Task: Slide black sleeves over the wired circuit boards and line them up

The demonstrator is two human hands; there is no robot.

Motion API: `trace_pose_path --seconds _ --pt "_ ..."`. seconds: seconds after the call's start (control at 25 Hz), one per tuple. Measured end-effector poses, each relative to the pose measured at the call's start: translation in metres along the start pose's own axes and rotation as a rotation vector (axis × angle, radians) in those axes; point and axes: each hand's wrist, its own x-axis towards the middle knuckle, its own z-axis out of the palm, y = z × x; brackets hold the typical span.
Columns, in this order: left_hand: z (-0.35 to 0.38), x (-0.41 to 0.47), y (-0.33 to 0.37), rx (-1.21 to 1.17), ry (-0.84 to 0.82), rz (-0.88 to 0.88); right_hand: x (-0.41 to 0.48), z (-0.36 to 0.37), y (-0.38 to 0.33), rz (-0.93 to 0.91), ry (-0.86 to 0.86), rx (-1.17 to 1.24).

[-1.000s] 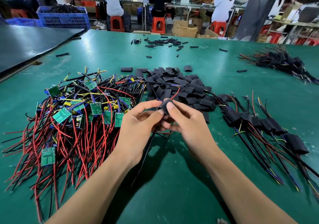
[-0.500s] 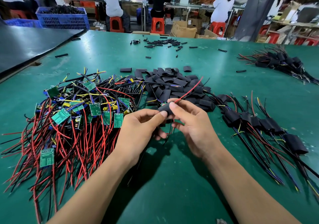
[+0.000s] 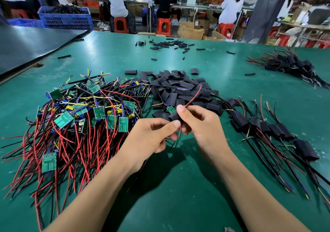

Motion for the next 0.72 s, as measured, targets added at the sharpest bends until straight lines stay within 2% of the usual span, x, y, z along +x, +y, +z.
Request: trace_pose_path --seconds 0.12,0.24,0.36,0.44,0.6,0.72 --pt "0.0012 -0.0014 0.0024 -0.112 -0.087 -0.086 -0.0022 0.0017 -0.0040 -0.078 0.002 -0.008" --pt "0.0032 0.0007 0.0003 -0.165 -0.065 -0.136 -0.0036 0.0011 -0.0056 -0.156 -0.008 -0.125" --pt "0.0020 0.0030 -0.0015 -0.220 -0.057 -0.139 -0.0037 0.0001 -0.0019 -0.124 -0.003 -0.206" --pt "0.0018 0.0025 -0.0030 -0.151 -0.034 -0.080 -0.0024 -0.0014 0.0012 -0.034 -0.052 -0.173" --pt "0.0038 0.0002 -0.0060 0.202 0.110 0.173 0.0009 -0.0036 0.0028 0.115 -0.116 -0.002" --pt "0.0035 0.0004 -0.0032 0.211 0.227 0.264 0.0015 -0.0024 0.0028 0.195 -0.156 0.131"
